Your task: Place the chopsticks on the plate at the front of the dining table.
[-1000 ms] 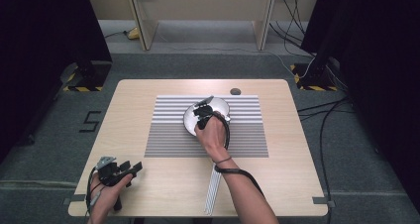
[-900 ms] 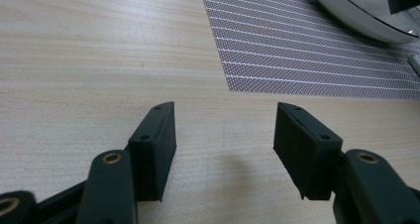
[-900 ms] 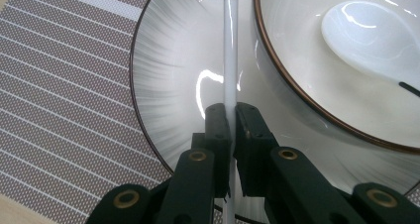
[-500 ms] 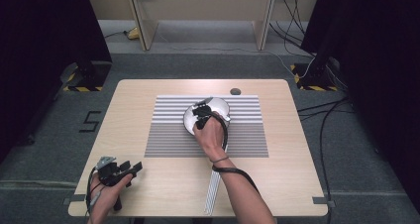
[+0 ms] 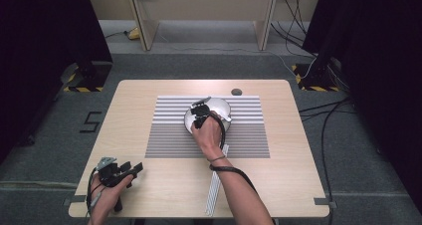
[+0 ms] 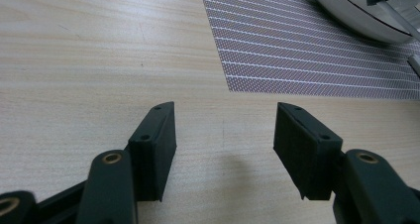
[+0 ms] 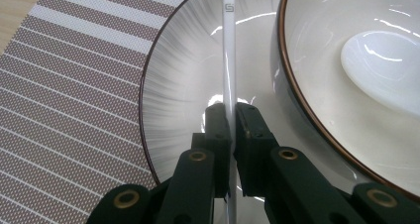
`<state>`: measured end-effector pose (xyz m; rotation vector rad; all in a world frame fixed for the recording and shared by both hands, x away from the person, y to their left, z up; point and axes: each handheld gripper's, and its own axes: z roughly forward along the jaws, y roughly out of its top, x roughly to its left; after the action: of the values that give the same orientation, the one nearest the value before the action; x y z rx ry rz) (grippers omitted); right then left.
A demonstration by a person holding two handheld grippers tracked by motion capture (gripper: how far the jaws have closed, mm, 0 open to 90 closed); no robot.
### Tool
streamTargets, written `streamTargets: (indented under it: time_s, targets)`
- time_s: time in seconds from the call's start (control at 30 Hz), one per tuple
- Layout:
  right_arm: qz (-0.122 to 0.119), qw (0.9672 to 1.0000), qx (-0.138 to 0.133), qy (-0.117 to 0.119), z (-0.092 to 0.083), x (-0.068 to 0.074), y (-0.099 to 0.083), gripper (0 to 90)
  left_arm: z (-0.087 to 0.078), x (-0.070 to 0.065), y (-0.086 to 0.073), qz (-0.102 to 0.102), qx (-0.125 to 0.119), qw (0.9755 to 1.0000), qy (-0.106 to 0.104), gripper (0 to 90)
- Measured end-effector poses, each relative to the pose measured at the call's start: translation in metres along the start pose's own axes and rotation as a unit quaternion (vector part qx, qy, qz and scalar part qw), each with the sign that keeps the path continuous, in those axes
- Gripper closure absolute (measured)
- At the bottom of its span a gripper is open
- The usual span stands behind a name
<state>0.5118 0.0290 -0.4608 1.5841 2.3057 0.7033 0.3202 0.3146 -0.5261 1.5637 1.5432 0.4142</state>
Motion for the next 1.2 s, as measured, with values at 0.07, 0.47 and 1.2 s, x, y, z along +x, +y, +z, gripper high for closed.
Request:
streamTargets:
  time_s: [0.07, 0.47, 1.2]
  targets:
    - [0.0, 1.0, -0.002, -0.002, 0.0005, 0.0007, 0.0005, 85.3, 0.0, 0.0, 0.0, 0.0, 0.0, 1.0, 0.0, 41.3]
    - [0.003, 1.0, -0.003, -0.002, 0.005, 0.001, 0.0017, 85.2, -0.0001, -0.0002, -0.0001, 0.001, 0.001, 1.0, 0.0, 41.3]
    - [0.02, 0.9996, -0.018, 0.001, 0.0096, 0.0033, 0.0057, 81.0, -0.0002, -0.0005, -0.0003, 0.001, 0.001, 1.0, -0.001, 41.2]
